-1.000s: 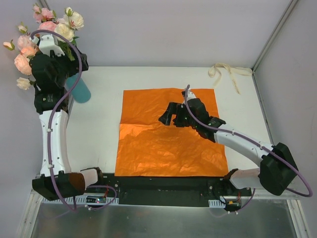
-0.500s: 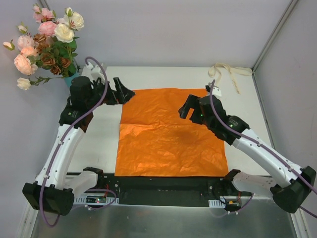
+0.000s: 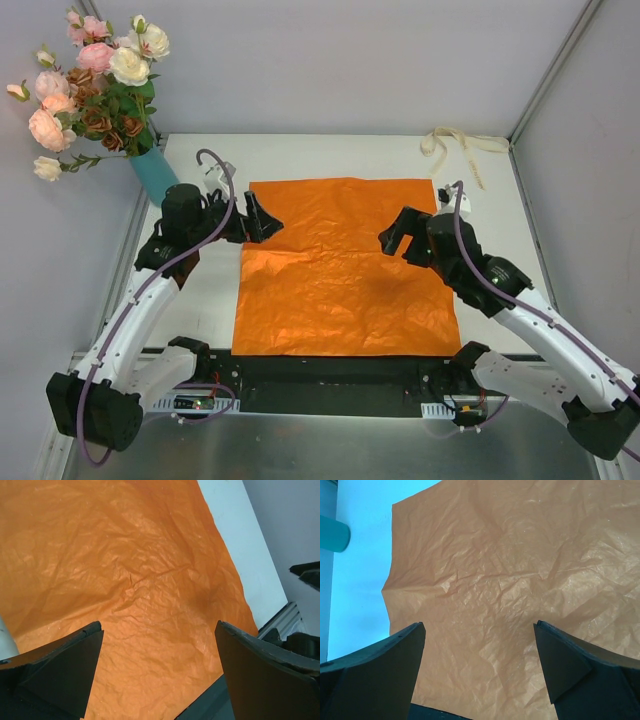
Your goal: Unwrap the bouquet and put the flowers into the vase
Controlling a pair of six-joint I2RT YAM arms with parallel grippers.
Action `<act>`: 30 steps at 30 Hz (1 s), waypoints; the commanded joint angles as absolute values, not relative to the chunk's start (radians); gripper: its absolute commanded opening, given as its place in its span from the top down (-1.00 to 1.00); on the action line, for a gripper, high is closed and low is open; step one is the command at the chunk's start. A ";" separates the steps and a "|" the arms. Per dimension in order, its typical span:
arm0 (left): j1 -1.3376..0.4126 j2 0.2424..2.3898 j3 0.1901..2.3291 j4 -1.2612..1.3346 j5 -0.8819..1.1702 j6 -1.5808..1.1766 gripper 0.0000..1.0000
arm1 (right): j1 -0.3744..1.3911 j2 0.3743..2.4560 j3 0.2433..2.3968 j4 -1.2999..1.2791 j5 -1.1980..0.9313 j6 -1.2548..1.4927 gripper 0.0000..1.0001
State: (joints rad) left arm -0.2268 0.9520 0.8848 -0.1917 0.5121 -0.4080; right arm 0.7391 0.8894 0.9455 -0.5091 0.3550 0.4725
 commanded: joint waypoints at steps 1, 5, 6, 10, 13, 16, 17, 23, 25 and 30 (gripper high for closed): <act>-0.241 0.917 0.816 -0.097 0.534 -0.394 -0.98 | 0.738 0.842 0.946 -0.483 0.370 0.471 -0.99; -0.242 0.904 0.822 -0.092 0.541 -0.385 -0.98 | 0.738 0.839 0.957 -0.476 0.370 0.469 -0.99; -0.242 0.902 0.824 -0.092 0.540 -0.384 -0.98 | 0.738 0.839 0.959 -0.471 0.367 0.469 -0.99; -0.242 0.891 0.818 -0.092 0.541 -0.377 -0.98 | 0.736 0.839 0.956 -0.445 0.353 0.469 -0.99; -0.242 0.888 0.816 -0.092 0.546 -0.373 -0.98 | 0.738 0.842 0.957 -0.437 0.354 0.469 -0.99; -0.242 0.890 0.819 -0.092 0.551 -0.373 -0.98 | 0.736 0.844 0.956 -0.436 0.356 0.469 -0.99; -0.242 0.891 0.819 -0.092 0.551 -0.373 -0.98 | 0.736 0.845 0.954 -0.434 0.357 0.468 -0.99; -0.242 0.893 0.819 -0.092 0.552 -0.371 -0.98 | 0.736 0.839 0.946 -0.437 0.357 0.466 -0.99; -0.242 0.893 0.819 -0.092 0.554 -0.371 -0.98 | 0.738 0.839 0.946 -0.436 0.357 0.466 -0.99; -0.242 0.894 0.819 -0.092 0.557 -0.367 -0.98 | 0.736 0.838 0.948 -0.434 0.348 0.463 -0.99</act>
State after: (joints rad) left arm -0.2306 0.9039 0.8104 -0.1349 0.5232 -0.3996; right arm 0.7391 0.8509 0.9413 -0.4679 0.3523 0.4713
